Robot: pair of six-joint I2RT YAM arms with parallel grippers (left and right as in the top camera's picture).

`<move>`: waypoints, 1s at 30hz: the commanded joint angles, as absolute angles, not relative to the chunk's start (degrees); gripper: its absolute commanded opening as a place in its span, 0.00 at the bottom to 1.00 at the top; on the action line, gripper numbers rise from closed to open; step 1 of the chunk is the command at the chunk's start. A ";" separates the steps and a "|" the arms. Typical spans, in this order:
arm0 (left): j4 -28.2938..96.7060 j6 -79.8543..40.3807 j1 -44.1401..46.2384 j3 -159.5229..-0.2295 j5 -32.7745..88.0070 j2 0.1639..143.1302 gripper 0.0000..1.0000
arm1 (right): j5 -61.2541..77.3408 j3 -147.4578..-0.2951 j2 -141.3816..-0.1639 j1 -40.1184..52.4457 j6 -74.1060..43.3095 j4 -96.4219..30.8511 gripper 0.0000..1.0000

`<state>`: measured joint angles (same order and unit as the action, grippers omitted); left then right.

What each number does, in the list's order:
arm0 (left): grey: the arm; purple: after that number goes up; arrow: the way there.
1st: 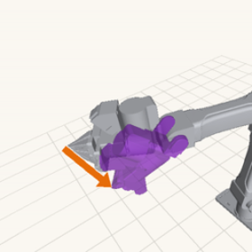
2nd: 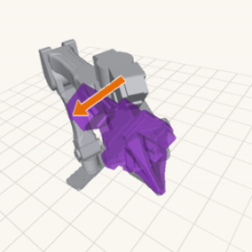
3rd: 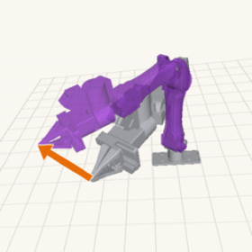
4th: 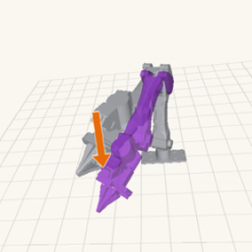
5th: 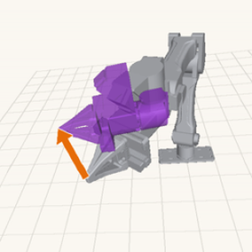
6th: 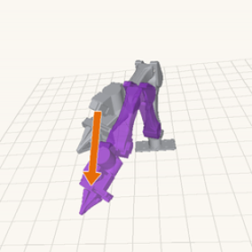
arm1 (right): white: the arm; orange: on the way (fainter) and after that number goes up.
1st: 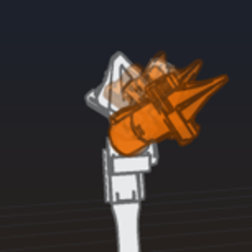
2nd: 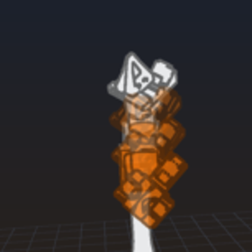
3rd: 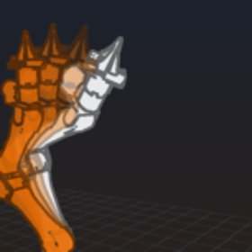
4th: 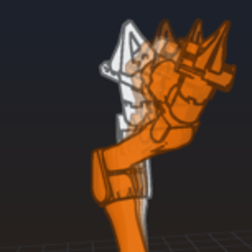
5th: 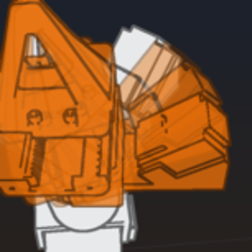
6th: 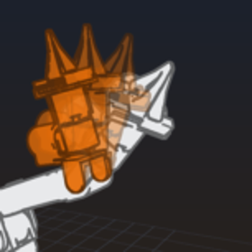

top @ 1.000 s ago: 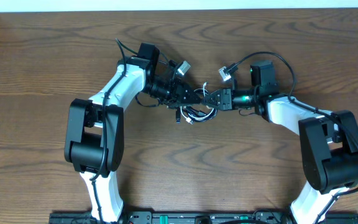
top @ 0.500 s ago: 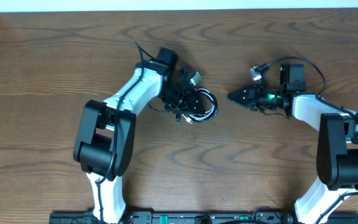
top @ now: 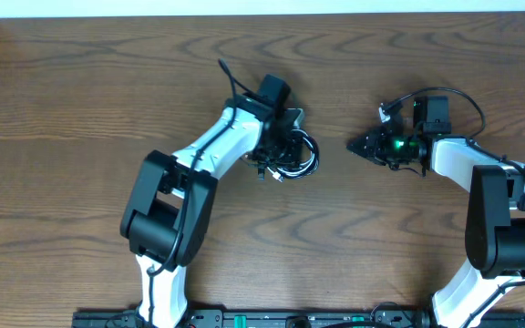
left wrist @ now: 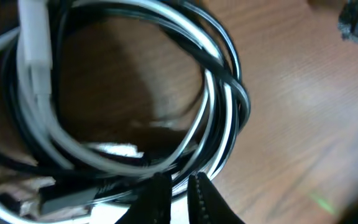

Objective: Untangle cables

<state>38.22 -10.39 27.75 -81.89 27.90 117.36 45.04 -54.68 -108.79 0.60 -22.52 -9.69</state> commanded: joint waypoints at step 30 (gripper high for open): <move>32.38 -14.09 29.43 -81.41 3.16 111.61 0.35 | 43.62 -54.63 -107.57 1.21 -20.67 -9.87 0.14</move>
